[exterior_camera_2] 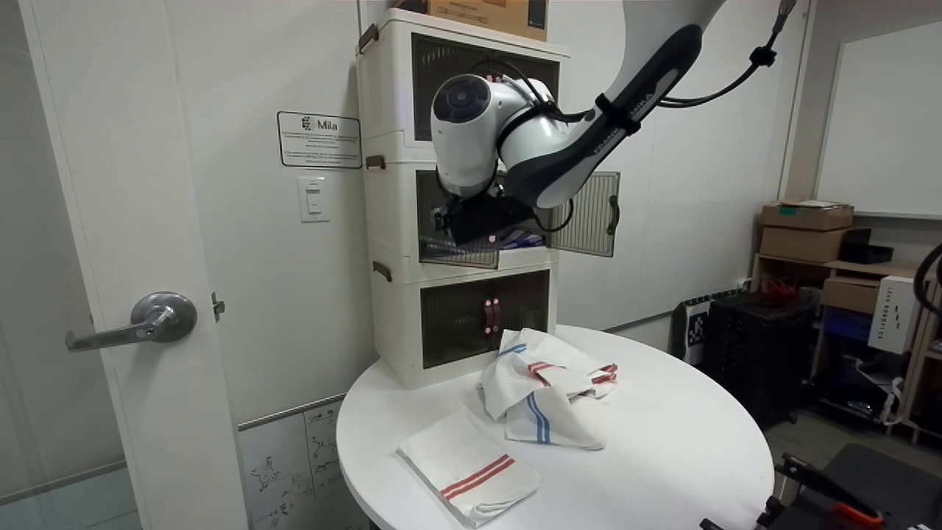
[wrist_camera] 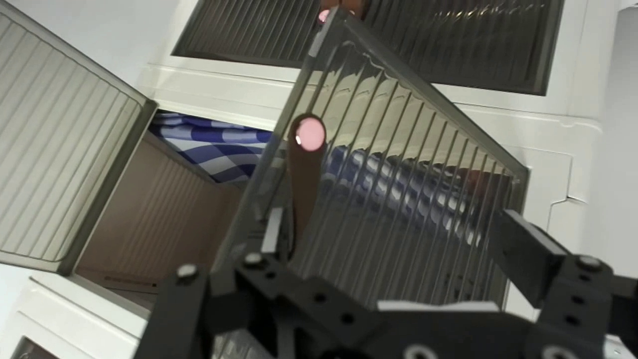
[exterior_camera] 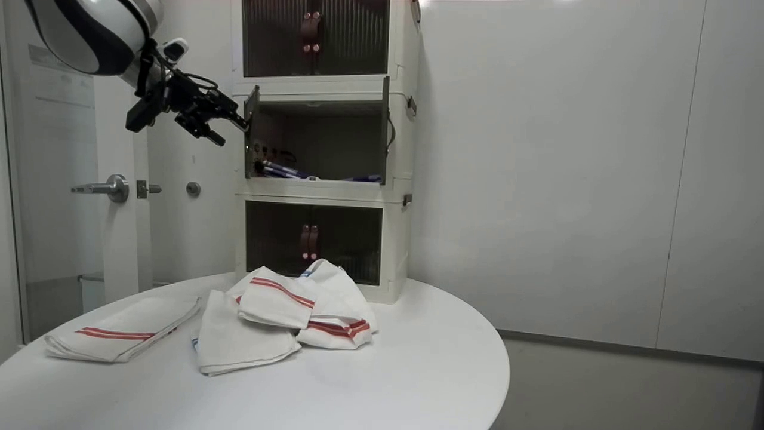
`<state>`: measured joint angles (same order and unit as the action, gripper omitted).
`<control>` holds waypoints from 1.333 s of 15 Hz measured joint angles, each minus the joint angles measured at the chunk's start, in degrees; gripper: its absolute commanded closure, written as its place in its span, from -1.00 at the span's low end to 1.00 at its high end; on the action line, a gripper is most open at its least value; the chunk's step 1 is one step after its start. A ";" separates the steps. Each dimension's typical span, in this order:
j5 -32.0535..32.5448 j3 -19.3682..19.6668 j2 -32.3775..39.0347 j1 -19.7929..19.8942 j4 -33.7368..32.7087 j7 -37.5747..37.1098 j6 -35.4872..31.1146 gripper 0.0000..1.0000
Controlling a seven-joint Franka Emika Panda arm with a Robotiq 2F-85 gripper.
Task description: Open the left door on the second cabinet
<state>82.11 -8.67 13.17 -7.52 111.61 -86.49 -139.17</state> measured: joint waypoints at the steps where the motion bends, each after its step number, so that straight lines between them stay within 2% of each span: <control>1: -0.91 -0.09 -0.53 -0.02 0.46 0.27 -0.80 -1.00; 7: -5.88 -0.47 -2.44 -0.44 2.05 3.64 -3.51 -1.00; 12: -6.82 -0.86 -2.84 -1.53 2.59 5.64 -3.92 -1.00; 20: -6.75 -3.55 -1.64 -6.48 1.27 7.59 -1.95 -1.00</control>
<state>75.36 -12.22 11.53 -14.00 112.89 -78.90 -141.13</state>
